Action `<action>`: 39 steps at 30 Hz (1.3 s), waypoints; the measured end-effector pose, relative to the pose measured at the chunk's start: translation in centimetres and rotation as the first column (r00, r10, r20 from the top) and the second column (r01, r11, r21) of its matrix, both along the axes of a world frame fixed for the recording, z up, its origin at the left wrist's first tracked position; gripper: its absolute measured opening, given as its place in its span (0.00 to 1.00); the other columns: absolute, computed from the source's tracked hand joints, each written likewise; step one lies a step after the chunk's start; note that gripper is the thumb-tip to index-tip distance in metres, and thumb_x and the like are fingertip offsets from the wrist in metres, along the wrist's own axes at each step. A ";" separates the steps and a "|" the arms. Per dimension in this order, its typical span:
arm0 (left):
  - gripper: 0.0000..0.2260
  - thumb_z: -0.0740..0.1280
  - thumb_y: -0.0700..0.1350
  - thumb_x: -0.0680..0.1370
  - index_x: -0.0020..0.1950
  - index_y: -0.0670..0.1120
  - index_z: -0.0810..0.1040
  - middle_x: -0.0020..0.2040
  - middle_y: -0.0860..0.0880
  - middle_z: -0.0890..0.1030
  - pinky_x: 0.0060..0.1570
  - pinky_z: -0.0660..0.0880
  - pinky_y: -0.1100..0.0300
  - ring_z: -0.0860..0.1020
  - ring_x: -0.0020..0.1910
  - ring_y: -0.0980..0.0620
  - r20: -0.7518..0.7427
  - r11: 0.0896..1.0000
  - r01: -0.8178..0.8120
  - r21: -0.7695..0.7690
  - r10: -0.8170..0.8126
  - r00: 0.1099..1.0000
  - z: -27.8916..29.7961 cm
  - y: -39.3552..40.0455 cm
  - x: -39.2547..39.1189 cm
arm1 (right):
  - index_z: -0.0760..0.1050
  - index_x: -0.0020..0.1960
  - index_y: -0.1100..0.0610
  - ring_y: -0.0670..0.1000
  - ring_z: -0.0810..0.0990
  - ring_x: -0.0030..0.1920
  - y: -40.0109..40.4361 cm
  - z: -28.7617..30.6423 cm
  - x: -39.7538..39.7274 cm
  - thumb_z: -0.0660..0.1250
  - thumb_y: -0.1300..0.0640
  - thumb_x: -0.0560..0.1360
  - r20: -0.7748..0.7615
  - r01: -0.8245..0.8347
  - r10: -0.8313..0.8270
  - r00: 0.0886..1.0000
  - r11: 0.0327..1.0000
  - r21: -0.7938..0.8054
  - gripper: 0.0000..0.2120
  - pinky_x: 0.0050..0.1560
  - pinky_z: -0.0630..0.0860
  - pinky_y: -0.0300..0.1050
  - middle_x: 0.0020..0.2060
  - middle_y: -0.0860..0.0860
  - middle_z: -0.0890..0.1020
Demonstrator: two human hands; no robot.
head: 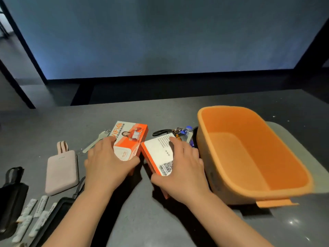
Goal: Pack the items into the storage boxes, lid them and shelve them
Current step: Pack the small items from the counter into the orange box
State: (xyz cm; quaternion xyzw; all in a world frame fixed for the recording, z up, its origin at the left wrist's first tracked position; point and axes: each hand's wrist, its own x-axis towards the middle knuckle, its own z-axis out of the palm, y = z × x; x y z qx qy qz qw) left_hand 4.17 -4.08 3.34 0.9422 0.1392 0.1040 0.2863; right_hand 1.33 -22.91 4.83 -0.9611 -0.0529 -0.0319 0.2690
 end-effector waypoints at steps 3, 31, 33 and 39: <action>0.37 0.73 0.60 0.62 0.68 0.53 0.65 0.64 0.49 0.72 0.59 0.69 0.44 0.67 0.63 0.44 0.079 0.998 0.030 -0.049 -0.026 0.997 2.8 -2.8 -0.4 | 0.48 0.73 0.43 0.49 0.58 0.68 -3.0 3.7 -0.9 0.68 0.36 0.61 0.118 0.026 -0.030 0.993 0.999 0.033 0.47 0.67 0.62 0.48 0.70 0.44 0.59; 0.37 0.70 0.65 0.59 0.65 0.57 0.64 0.60 0.57 0.69 0.55 0.67 0.49 0.66 0.59 0.52 0.135 0.975 0.211 -0.072 -0.200 0.970 2.5 -18.5 3.1 | 0.44 0.78 0.50 0.62 0.54 0.75 -19.5 -3.0 11.0 0.65 0.31 0.69 -0.472 0.215 -0.387 0.792 0.901 -0.378 0.49 0.69 0.63 0.58 0.76 0.56 0.51; 0.37 0.70 0.65 0.59 0.65 0.57 0.64 0.60 0.57 0.69 0.56 0.68 0.49 0.65 0.59 0.52 0.150 0.974 0.211 -0.081 -0.197 0.969 2.4 -18.7 3.0 | 0.50 0.77 0.51 0.60 0.60 0.73 -19.2 -1.9 10.8 0.58 0.31 0.73 -0.415 0.235 -0.356 0.837 0.920 -0.315 0.41 0.68 0.67 0.58 0.75 0.56 0.56; 0.39 0.67 0.65 0.59 0.67 0.55 0.62 0.62 0.56 0.68 0.59 0.66 0.50 0.64 0.61 0.52 0.208 0.965 0.245 -0.092 -0.222 0.953 3.2 -20.5 2.4 | 0.71 0.61 0.44 0.45 0.79 0.54 -16.9 3.9 5.1 0.54 0.37 0.78 -0.277 0.246 -0.071 0.958 0.699 0.672 0.17 0.48 0.75 0.41 0.52 0.42 0.81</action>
